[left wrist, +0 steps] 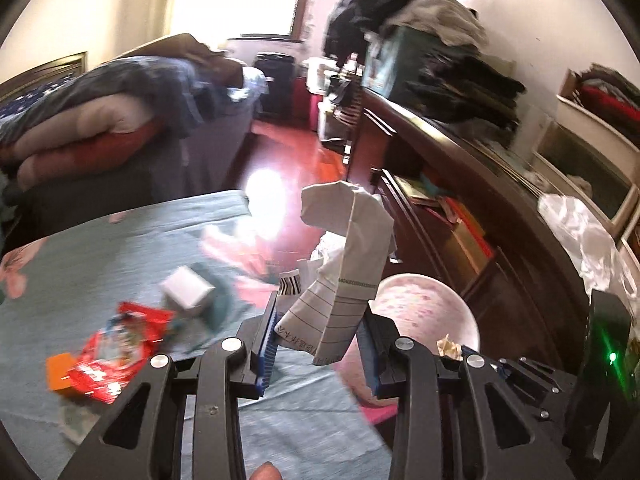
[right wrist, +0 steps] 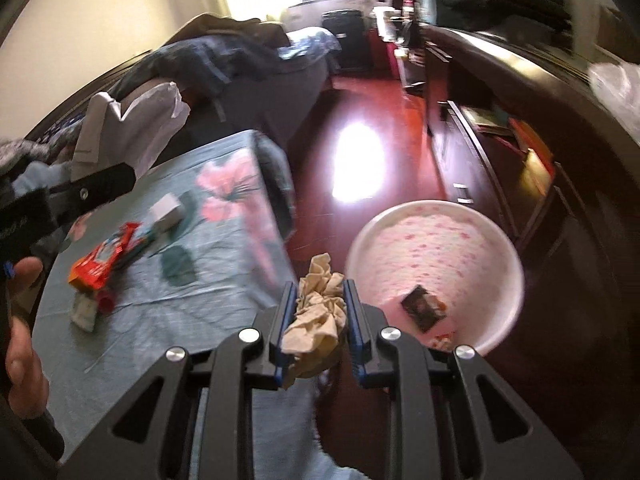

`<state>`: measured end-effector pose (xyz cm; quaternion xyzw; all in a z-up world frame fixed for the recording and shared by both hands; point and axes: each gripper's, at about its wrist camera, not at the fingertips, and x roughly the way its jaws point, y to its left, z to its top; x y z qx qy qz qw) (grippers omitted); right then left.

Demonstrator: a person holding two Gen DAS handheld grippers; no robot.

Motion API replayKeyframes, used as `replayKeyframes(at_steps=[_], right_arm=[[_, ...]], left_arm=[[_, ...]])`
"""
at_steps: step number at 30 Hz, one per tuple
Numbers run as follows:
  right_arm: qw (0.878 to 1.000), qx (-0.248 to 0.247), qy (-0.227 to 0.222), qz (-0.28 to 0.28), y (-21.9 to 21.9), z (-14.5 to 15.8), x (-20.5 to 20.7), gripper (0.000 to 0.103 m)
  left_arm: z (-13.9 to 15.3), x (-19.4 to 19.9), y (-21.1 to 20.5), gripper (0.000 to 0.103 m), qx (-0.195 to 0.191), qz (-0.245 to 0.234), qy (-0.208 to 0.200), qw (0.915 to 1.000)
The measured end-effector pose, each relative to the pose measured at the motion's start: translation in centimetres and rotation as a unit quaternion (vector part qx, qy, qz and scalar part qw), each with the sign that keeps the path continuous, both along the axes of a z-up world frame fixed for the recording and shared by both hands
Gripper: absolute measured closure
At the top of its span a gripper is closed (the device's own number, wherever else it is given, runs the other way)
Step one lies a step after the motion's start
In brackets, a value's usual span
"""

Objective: Collect trash
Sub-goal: 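Carry the tissue and paper over the pink basket and open both tools, then move both open tools back toward the table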

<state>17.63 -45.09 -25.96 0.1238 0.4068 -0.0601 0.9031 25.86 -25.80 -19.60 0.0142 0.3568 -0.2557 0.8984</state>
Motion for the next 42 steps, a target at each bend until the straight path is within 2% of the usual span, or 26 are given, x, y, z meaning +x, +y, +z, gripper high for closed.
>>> replayKeyframes(at_steps=[13,24,27,30,31,33,35,42], right_arm=[[0.996,-0.004,0.004,-0.084,-8.3,-2.1,-0.7,0.078],[0.995,0.000,0.005,-0.098,-11.4,-5.4,1.1,0.078],[0.995,-0.002,0.003,-0.095,-11.8,-6.2,1.7,0.074],[0.996,-0.013,-0.002,-0.090,-11.9,-7.0,2.2,0.069],[0.996,-0.015,-0.004,-0.090,-12.0,-7.2,2.3,0.063],[0.996,-0.015,-0.004,-0.092,-12.1,-7.6,2.4,0.053],[0.995,-0.014,-0.006,-0.096,-12.2,-7.7,2.5,0.047],[0.995,-0.016,-0.006,-0.098,-11.8,-7.6,2.1,0.042]], left_arm=[[-3.5,1.1,-9.6,0.067,0.016,-0.085,0.039,0.9955],[-6.5,2.8,-15.1,0.065,0.030,-0.127,0.063,0.9894],[-7.4,3.6,-15.7,0.066,0.026,-0.130,0.079,0.9880],[-8.0,4.1,-15.7,0.061,0.016,-0.129,0.092,0.9873],[-8.1,4.3,-15.7,0.057,0.014,-0.127,0.094,0.9873],[-8.3,4.7,-15.6,0.057,0.009,-0.123,0.098,0.9875],[-8.1,4.8,-15.3,0.054,0.006,-0.120,0.096,0.9881],[-6.8,4.6,-14.1,0.044,0.007,-0.106,0.071,0.9918]])
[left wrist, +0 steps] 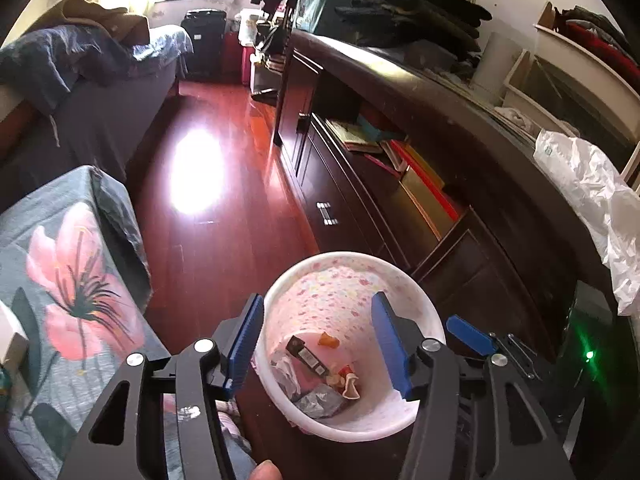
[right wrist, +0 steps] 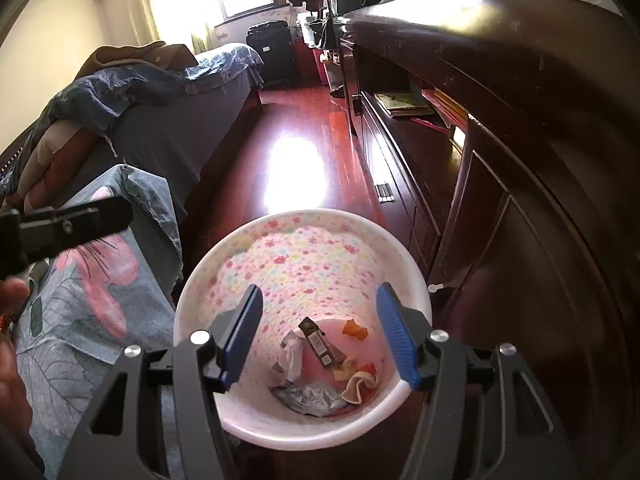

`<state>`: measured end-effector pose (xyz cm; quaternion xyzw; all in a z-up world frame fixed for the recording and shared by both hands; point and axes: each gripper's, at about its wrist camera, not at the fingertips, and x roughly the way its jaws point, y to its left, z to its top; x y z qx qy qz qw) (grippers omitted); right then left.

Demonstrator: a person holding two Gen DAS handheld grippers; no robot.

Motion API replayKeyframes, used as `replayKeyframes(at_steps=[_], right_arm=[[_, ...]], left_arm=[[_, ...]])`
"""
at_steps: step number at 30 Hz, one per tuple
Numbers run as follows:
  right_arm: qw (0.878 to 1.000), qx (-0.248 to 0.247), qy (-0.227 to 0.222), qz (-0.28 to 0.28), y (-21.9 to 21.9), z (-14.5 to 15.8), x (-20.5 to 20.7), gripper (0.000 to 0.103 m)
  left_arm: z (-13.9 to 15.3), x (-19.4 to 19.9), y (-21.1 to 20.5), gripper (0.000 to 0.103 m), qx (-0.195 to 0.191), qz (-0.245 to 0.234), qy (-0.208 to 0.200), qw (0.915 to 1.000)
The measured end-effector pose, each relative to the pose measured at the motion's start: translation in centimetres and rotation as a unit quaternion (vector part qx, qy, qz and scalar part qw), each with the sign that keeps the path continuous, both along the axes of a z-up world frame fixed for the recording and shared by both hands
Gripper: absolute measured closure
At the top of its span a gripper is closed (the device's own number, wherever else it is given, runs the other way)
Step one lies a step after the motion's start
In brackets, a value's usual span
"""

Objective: Collect trash
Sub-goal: 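Move both open tools back toward the table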

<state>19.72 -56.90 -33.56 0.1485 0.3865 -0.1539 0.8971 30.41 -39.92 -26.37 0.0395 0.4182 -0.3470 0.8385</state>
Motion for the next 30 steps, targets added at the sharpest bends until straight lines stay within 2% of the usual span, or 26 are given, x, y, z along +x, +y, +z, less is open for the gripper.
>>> replayKeyframes(at_steps=[4,7,12,16,18,22,26,28,30], right_arm=[[1.000,-0.003,0.008,0.001,0.8,0.3,-0.1,0.040],[1.000,-0.004,0.015,0.001,1.6,0.8,-0.2,0.034],[1.000,0.006,0.023,0.017,3.9,1.9,-0.5,0.029],[0.998,0.013,0.024,0.048,6.6,2.9,-0.4,0.029],[0.997,0.011,0.022,0.068,8.3,3.5,-0.2,0.029],[0.994,0.006,0.018,0.105,11.5,4.6,0.2,0.028],[0.991,0.000,0.009,0.137,14.0,5.8,0.5,0.028],[0.989,-0.003,0.006,0.149,15.1,6.2,0.6,0.028],[0.987,-0.005,0.004,0.158,15.9,6.6,0.7,0.028]], left_arm=[[0.9,-0.4,0.9,0.038,0.000,0.006,-0.011,0.9999],[1.6,-0.6,1.5,0.033,0.009,0.017,-0.025,0.9995],[2.6,-0.9,3.9,0.022,0.032,0.058,-0.052,0.9964],[3.1,-0.8,6.7,0.014,0.072,0.112,-0.091,0.9869],[3.1,-0.1,8.5,0.013,0.088,0.139,-0.096,0.9817],[2.9,2.2,11.7,0.012,0.098,0.199,-0.084,0.9715],[1.6,5.6,14.6,0.012,0.105,0.250,-0.051,0.9612],[0.3,7.5,16.0,0.022,0.100,0.268,-0.015,0.9580],[-0.7,8.8,16.7,0.026,0.092,0.277,0.014,0.9565]])
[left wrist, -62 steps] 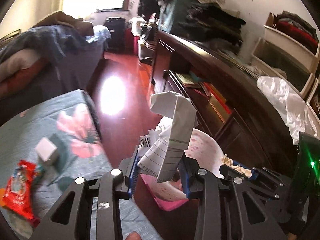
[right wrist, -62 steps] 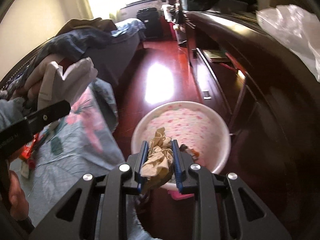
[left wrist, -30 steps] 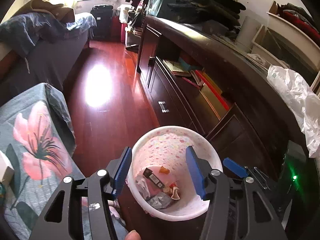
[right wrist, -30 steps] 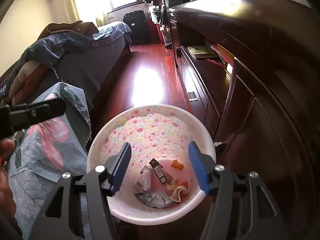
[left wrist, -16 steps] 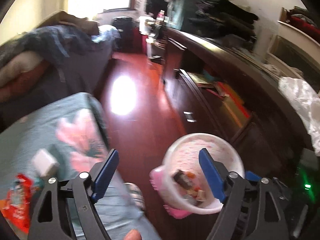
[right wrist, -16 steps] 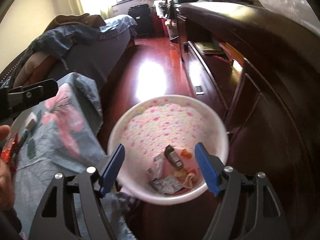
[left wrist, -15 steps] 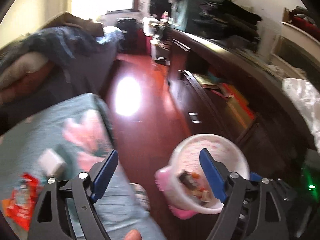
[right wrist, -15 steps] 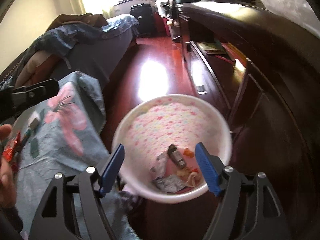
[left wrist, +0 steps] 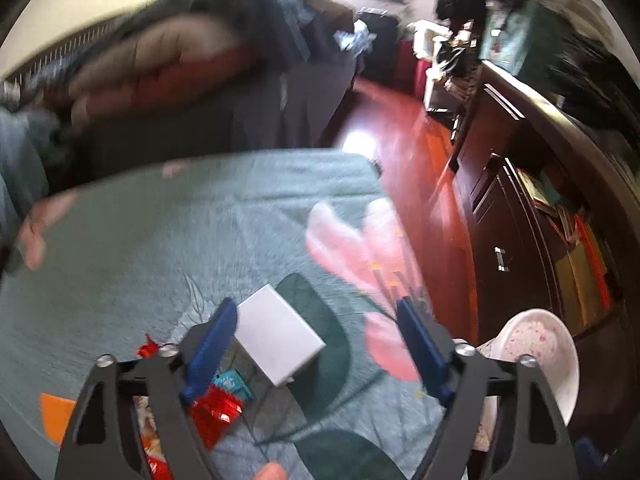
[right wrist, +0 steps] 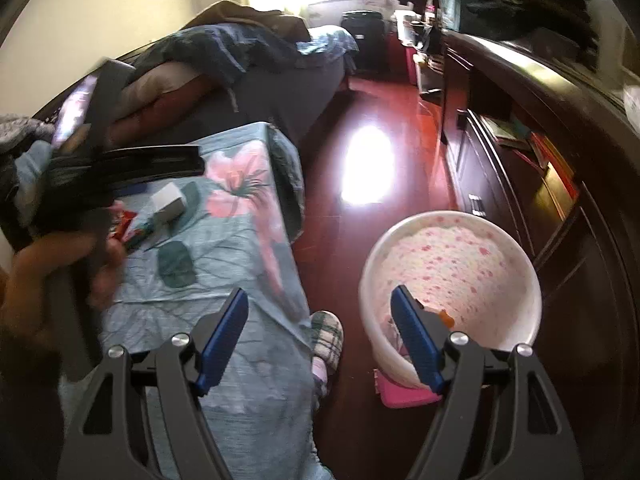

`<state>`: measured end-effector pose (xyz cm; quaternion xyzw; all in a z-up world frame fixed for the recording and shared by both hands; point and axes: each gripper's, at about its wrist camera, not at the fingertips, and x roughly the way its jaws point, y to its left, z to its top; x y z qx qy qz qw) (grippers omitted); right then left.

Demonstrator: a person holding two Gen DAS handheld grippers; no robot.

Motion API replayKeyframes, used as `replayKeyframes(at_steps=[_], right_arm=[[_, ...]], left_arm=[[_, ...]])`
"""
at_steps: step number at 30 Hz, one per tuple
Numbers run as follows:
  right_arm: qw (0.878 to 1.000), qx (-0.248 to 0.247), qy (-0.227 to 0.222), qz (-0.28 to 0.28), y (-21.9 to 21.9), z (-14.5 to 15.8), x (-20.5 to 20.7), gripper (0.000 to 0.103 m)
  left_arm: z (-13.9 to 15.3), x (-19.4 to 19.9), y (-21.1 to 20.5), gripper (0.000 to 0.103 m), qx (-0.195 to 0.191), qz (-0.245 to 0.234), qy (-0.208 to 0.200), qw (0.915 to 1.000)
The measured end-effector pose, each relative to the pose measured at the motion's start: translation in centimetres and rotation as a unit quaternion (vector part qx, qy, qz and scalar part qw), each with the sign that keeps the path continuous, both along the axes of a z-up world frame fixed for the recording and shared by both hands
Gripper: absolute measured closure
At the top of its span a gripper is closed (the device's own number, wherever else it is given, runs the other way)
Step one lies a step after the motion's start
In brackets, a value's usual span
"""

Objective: Collect trash
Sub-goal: 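Move both open tools back toward the table, then grasp the white box with the left tool while the right tool grasps the red snack bag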

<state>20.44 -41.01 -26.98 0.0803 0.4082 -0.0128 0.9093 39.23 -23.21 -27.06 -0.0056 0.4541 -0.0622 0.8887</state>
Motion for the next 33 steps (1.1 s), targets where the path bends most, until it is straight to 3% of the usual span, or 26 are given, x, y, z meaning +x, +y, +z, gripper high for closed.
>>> replayKeyframes(at_steps=[2,6,9,12,16,25,33], right_arm=[[1.000,-0.001,0.000,0.007,0.4,0.1,0.2,0.028],[1.000,-0.002,0.003,0.014,1.0,0.1,0.4,0.028],[1.000,0.000,0.001,0.017,1.5,0.4,0.5,0.028],[1.000,0.000,-0.001,0.023,2.0,0.6,0.6,0.028],[0.999,0.000,-0.004,0.036,3.1,0.9,0.6,0.028],[0.997,0.005,-0.002,0.074,6.7,1.2,1.1,0.028],[0.991,0.012,-0.002,0.132,12.3,1.3,2.1,0.028]], left_arm=[[0.1,0.1,0.0,0.026,0.015,0.004,-0.017,0.9997],[-0.9,0.8,0.4,0.024,0.026,0.010,0.003,0.9996],[-1.8,0.9,1.0,0.031,0.018,0.015,0.019,0.9995],[-1.7,0.5,1.2,0.051,0.034,0.019,0.001,0.9992],[-1.5,0.5,2.0,0.057,0.017,0.015,0.001,0.9997],[2.3,-2.6,5.7,0.058,-0.021,0.011,-0.041,0.9989],[5.8,-5.0,11.8,0.057,-0.022,0.044,-0.077,0.9958]])
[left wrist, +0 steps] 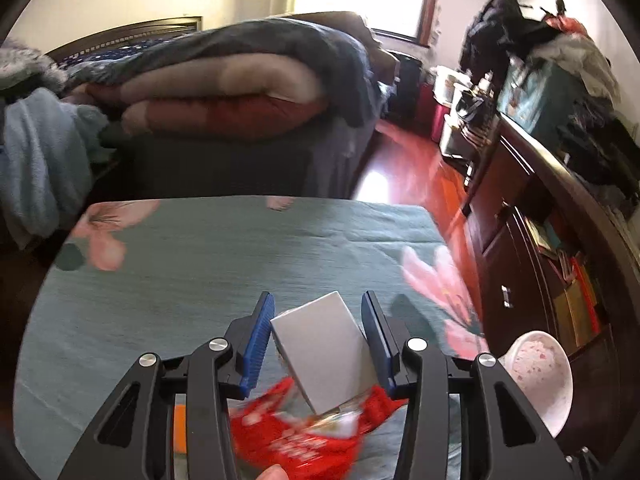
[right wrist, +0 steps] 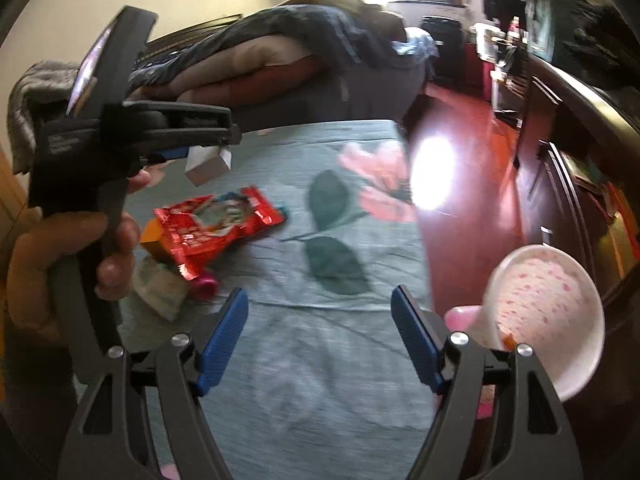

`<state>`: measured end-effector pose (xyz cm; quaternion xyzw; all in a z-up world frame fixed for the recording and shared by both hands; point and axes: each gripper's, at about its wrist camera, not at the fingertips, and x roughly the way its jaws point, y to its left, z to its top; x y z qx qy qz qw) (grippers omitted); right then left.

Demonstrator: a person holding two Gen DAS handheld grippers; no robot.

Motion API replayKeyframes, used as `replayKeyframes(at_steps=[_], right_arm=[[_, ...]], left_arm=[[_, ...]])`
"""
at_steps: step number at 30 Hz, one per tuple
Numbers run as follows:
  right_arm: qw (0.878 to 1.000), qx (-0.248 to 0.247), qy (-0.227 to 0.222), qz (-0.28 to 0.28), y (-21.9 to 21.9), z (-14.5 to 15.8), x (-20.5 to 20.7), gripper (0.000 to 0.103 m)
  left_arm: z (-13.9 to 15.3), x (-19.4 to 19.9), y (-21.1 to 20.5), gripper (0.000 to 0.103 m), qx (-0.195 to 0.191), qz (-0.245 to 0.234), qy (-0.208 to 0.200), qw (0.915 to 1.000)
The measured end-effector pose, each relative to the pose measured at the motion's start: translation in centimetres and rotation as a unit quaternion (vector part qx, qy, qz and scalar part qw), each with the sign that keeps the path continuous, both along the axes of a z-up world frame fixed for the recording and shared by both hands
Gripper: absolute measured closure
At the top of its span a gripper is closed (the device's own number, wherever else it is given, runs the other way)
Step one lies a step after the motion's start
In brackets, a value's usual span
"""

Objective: Collect trash
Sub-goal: 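Grasp the white box with the left tool while the right tool grasps the red snack bag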

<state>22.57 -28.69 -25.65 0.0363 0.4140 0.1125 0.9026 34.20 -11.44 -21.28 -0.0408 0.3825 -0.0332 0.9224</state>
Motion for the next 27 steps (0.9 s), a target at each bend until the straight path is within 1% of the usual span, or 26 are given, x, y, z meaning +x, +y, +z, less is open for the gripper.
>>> replayKeyframes(at_steps=[6,8,11,18,24,27], right_arm=[[0.999,0.011,0.010,0.042,4.3,-0.5,2.0,0.028],[0.999,0.013,0.013,0.051,5.7,-0.7,2.7,0.022],[0.997,0.028,0.019,0.063,7.5,-1.0,4.0,0.021],[0.994,0.072,0.058,0.059,9.2,-2.4,6.9,0.020],[0.994,0.072,0.066,0.053,10.5,-2.9,8.7,0.020],[0.992,0.092,0.072,0.047,10.6,-3.1,9.6,0.019]], left_arm=[[0.1,-1.0,4.9,0.057,0.001,0.043,0.001,0.9991],[-0.2,-1.1,6.5,0.057,-0.006,0.055,0.007,0.9984],[-0.6,-1.4,8.1,0.057,-0.011,0.065,0.012,0.9977],[-1.0,-1.8,9.7,0.057,-0.016,0.067,0.011,0.9976],[-1.0,-1.8,10.6,0.057,-0.027,0.067,0.009,0.9974],[-0.9,-1.9,10.9,0.057,-0.028,0.067,0.006,0.9974]])
